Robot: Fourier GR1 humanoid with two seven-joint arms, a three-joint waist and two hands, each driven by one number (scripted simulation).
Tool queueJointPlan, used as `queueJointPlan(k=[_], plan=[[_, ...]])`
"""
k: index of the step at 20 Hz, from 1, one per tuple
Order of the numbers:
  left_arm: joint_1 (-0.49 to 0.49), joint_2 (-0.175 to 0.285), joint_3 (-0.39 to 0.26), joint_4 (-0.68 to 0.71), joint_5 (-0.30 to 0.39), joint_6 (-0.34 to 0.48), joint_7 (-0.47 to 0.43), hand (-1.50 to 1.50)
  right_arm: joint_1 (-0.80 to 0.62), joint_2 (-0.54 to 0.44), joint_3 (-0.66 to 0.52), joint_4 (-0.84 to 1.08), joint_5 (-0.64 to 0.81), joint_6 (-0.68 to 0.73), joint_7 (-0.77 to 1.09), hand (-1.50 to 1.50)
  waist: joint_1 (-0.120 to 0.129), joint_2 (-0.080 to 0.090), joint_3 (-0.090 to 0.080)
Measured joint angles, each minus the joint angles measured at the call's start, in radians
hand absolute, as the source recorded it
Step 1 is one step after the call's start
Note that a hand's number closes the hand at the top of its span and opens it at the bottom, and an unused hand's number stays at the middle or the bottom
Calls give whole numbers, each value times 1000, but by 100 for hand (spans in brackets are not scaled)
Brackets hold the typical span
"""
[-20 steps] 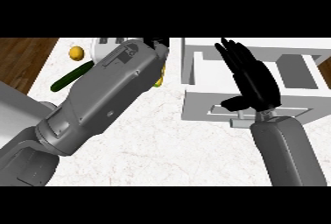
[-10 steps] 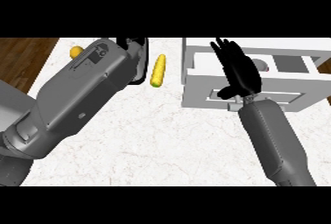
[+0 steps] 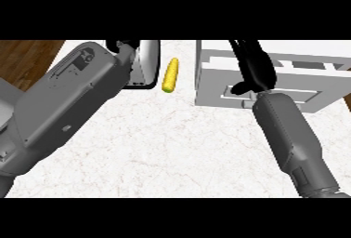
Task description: Pick up the can, place it into the drawer and close the drawer
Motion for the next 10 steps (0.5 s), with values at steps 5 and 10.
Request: queueJointPlan(k=[5,10], plan=[[24,21,4,-42,-15,3,21,-150,-85,-13,-39,136,12,-80,0,-150,7,10,4],[31,47,7,-87,-31,11,52,-150,-169,-27,-76,254,13,-144,6,-150,18,23,13]])
